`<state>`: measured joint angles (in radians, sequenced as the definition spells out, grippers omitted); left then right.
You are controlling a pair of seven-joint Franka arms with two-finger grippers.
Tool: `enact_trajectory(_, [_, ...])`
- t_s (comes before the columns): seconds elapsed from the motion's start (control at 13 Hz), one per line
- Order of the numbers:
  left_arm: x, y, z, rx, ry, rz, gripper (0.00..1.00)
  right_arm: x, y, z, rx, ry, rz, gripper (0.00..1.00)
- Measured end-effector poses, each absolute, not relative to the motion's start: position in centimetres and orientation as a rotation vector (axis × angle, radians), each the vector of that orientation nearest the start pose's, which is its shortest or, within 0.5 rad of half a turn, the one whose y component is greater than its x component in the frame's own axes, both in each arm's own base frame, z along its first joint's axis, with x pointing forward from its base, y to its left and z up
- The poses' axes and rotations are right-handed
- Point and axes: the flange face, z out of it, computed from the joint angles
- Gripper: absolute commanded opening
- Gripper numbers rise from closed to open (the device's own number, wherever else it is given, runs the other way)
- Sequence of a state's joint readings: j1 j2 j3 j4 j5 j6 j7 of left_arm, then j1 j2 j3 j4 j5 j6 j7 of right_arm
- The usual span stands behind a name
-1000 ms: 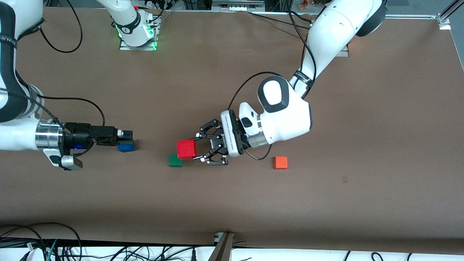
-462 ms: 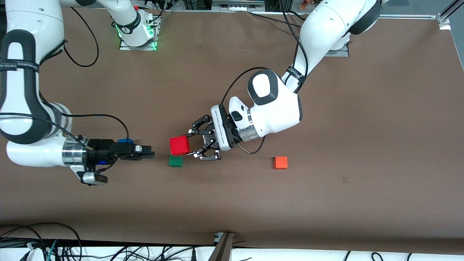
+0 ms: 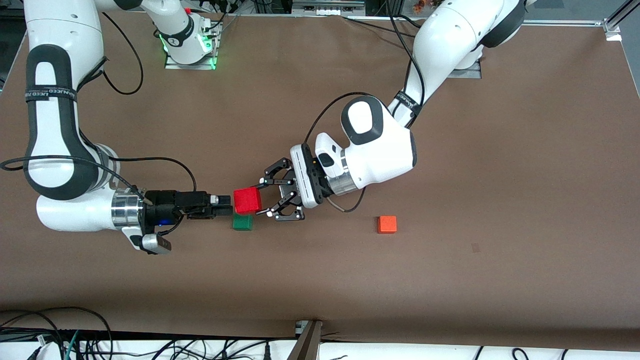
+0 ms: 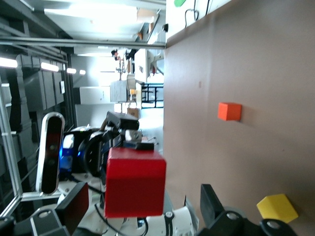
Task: Pass red block to right arm, stack on blue
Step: 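Close the right gripper on the red cube held by the left gripper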
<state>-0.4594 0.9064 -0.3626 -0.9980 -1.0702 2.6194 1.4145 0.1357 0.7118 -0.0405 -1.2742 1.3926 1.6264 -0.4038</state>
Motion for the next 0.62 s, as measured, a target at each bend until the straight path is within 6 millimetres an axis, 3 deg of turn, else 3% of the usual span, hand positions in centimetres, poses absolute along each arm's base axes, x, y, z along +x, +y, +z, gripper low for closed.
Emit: enact_trajectory(0.62, [65.71,-49.25,39.93,1.735,-1.163,1.083,0.0,71.09,18.86,38.57,-1.759,-0.147,0.14,1.0])
